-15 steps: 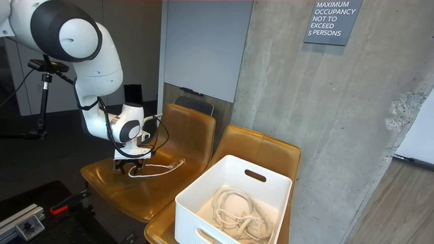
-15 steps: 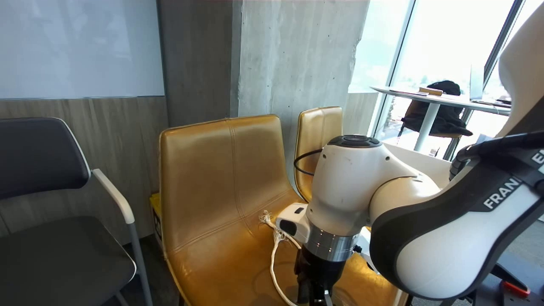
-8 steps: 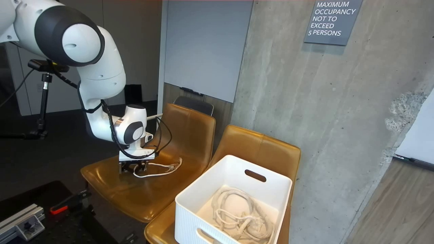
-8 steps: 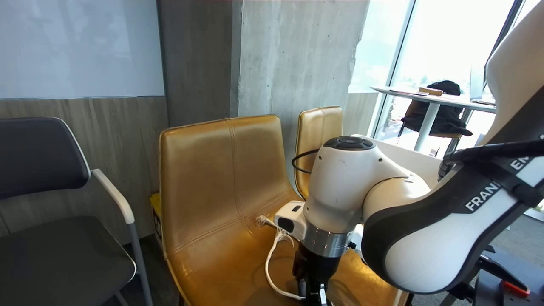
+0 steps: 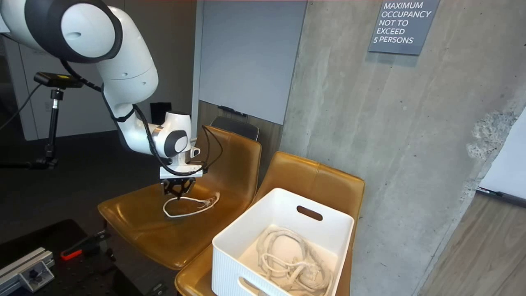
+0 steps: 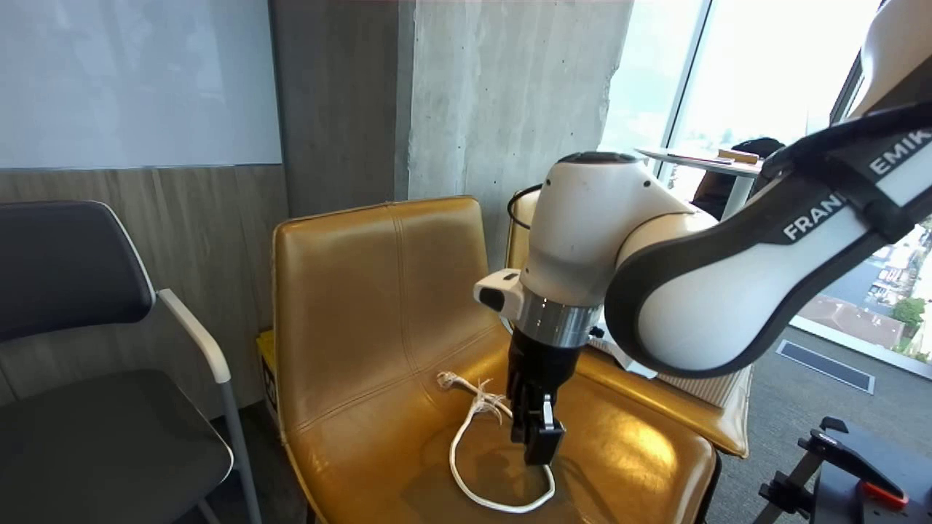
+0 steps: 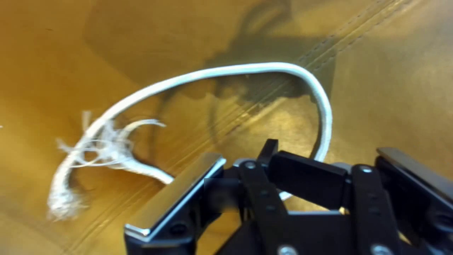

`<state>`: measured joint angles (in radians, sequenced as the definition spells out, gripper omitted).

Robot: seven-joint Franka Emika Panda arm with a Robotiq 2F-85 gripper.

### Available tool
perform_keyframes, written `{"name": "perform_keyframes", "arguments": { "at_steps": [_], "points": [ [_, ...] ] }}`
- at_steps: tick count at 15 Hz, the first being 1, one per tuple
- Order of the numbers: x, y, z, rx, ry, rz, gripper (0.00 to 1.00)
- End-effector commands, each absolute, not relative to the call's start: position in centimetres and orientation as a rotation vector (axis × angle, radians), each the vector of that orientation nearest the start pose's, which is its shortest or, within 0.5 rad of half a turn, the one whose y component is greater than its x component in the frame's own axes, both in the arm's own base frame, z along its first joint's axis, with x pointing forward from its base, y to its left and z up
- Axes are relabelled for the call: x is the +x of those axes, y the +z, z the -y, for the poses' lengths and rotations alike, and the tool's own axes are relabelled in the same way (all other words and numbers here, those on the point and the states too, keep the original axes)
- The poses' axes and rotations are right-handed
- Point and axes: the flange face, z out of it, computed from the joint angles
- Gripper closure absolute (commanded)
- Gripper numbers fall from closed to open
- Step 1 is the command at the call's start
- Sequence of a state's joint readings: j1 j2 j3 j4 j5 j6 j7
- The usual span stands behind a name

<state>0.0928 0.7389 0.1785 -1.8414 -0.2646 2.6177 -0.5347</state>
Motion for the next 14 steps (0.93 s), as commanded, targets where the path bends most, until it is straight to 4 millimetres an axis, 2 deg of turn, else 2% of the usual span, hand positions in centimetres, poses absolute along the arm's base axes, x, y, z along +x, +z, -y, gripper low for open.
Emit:
{"name": "perform_keyframes", "arguments": {
  "at_steps": [1, 6, 7, 8, 9, 11, 14],
  "points": [
    [64.6, 21.4, -12.3, -2.915, -0.141, 1.436, 1.00],
    [67.6, 33.0, -3.8, -3.043, -0.234, 1.321, 1.00],
    [67.8, 34.3, -3.1, -3.040, -0.239, 1.316, 1.00],
    [67.8, 35.1, -3.0, -3.020, -0.243, 1.324, 0.75],
    [67.7, 35.6, -3.0, -3.007, -0.250, 1.329, 0.74],
    [66.7, 35.3, -4.4, -2.962, -0.262, 1.355, 0.60],
    [64.9, 32.9, -8.0, -2.888, -0.239, 1.394, 0.39]
  ]
}}
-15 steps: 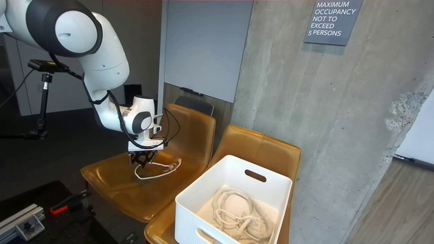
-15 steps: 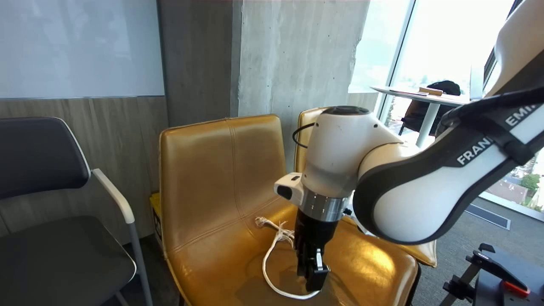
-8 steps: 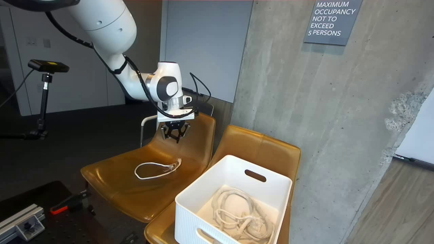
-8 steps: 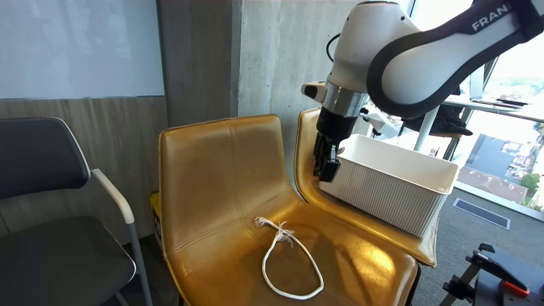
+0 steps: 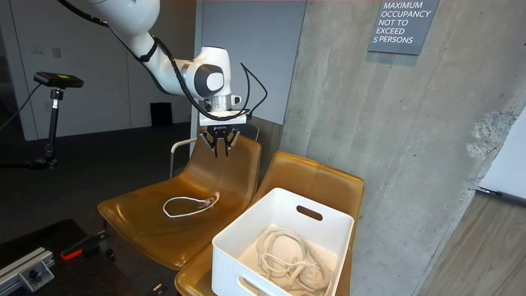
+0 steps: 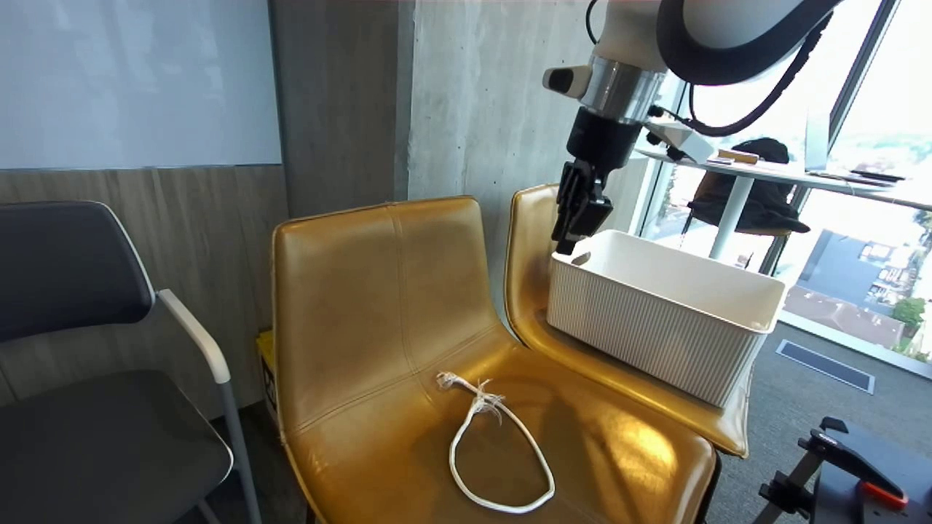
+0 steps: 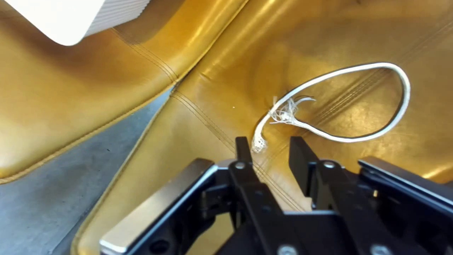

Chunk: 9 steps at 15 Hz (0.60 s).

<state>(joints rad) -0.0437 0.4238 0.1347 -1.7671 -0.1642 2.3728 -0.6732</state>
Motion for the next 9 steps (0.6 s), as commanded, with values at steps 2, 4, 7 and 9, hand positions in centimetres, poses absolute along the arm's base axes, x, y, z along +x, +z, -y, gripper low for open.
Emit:
{"name": "perform_keyframes", "arguments": {
  "at_steps": [2, 4, 7, 9],
  "points": [
    [63.2, 30.5, -10.9, -2.839, -0.196, 1.436, 0.25],
    [61.6, 28.3, -13.6, -2.794, -0.157, 1.483, 0.10],
    [59.5, 25.2, -16.9, -2.736, -0.119, 1.558, 0.00],
    [58.8, 23.1, -18.4, -2.704, -0.102, 1.602, 0.00]
  ]
}}
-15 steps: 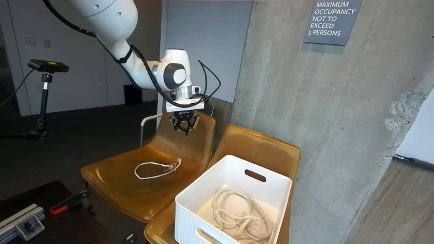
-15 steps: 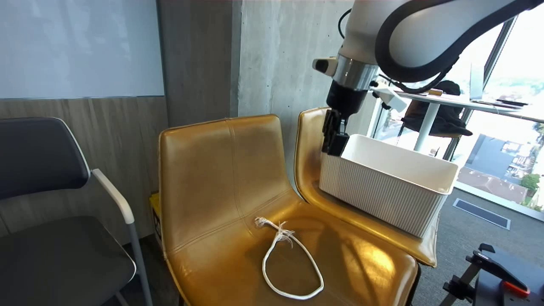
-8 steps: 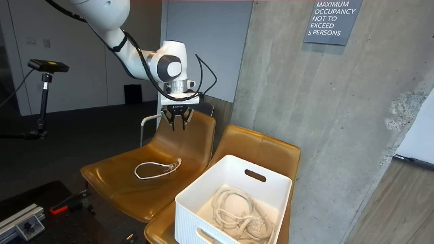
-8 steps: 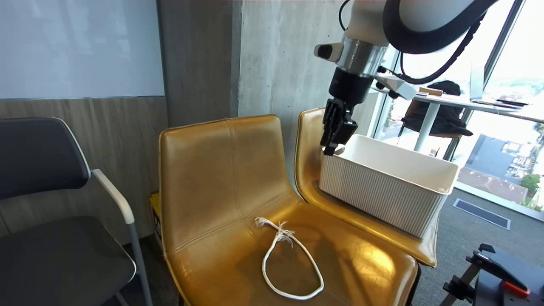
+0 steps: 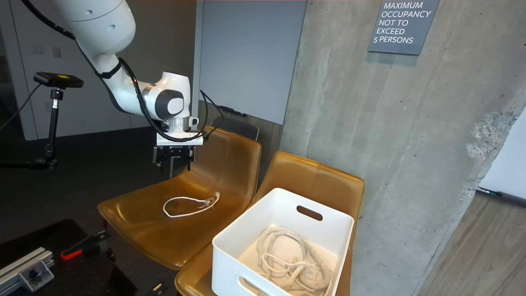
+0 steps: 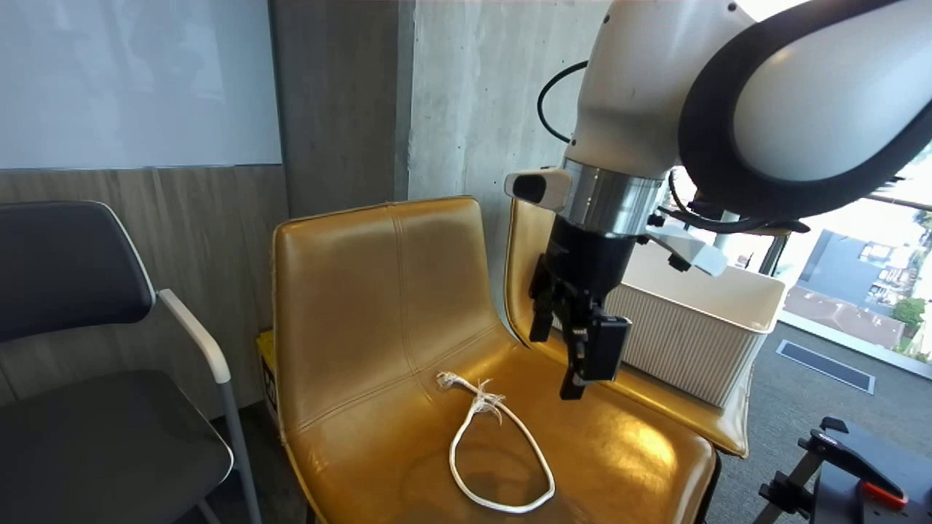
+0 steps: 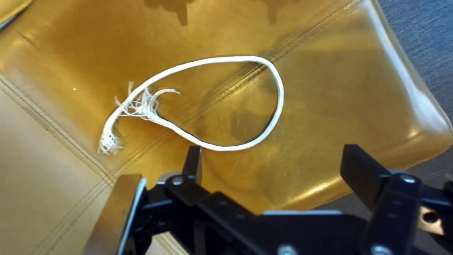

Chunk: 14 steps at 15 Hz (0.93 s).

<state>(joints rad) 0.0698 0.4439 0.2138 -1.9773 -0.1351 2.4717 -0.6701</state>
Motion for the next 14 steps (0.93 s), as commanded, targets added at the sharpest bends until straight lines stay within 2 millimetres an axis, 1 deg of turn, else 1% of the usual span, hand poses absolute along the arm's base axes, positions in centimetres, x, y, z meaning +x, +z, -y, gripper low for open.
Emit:
{"name": "perform_keyframes", "arguments": {
  "at_steps": [1, 4, 10, 14],
  "points": [
    [58.6, 22.1, -19.0, -2.692, -0.093, 1.617, 0.00],
    [58.5, 18.8, -20.2, -2.666, -0.070, 1.652, 0.00],
    [59.5, 12.3, -20.5, -2.636, -0.017, 1.685, 0.00],
    [60.0, 8.5, -21.4, -2.615, 0.024, 1.690, 0.00]
  ]
}}
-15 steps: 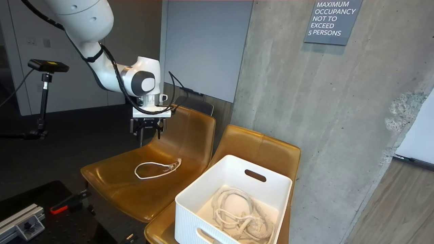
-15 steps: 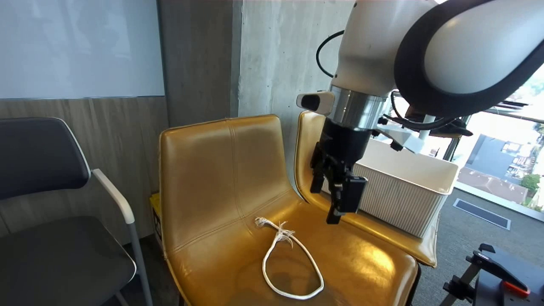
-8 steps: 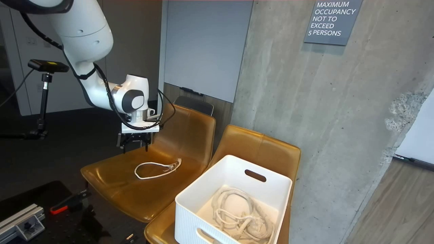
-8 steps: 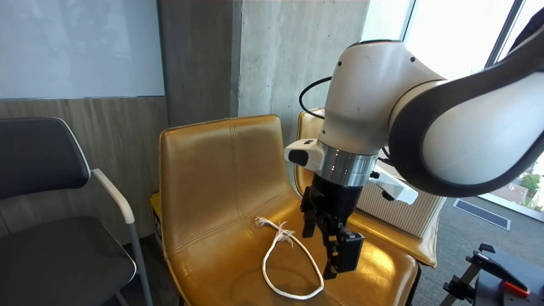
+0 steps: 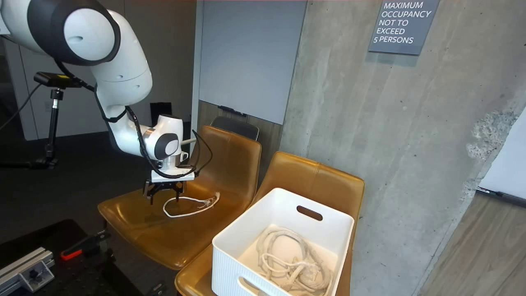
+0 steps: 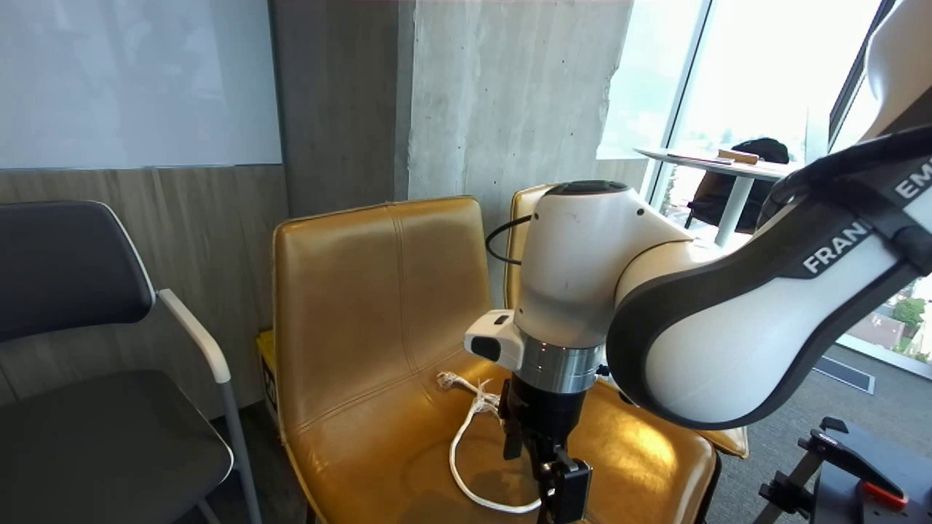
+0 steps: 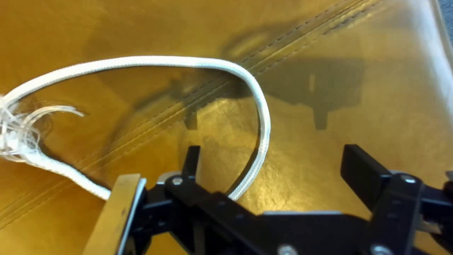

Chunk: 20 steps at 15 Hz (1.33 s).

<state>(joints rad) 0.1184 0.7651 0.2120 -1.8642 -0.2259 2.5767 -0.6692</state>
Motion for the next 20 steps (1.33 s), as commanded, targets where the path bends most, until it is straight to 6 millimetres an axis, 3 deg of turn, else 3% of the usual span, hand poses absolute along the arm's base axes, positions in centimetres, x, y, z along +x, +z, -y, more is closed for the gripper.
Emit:
{"name": "perform_keyframes", "arguments": {
  "at_steps": [1, 3, 4, 5, 7, 16, 20],
  "points": [
    [59.9, 7.5, -21.7, -2.609, 0.035, 1.693, 0.00],
    [59.8, 5.8, -22.0, -2.599, 0.056, 1.692, 0.00],
    [59.8, 5.1, -22.1, -2.596, 0.065, 1.695, 0.07],
    [60.0, 4.8, -22.0, -2.597, 0.068, 1.701, 0.27],
    [60.2, 4.6, -21.8, -2.599, 0.071, 1.706, 0.31],
    [60.8, 4.5, -21.5, -2.609, 0.072, 1.696, 0.98],
    [61.7, 6.9, -20.8, -2.624, 0.055, 1.679, 1.00]
  ]
}}
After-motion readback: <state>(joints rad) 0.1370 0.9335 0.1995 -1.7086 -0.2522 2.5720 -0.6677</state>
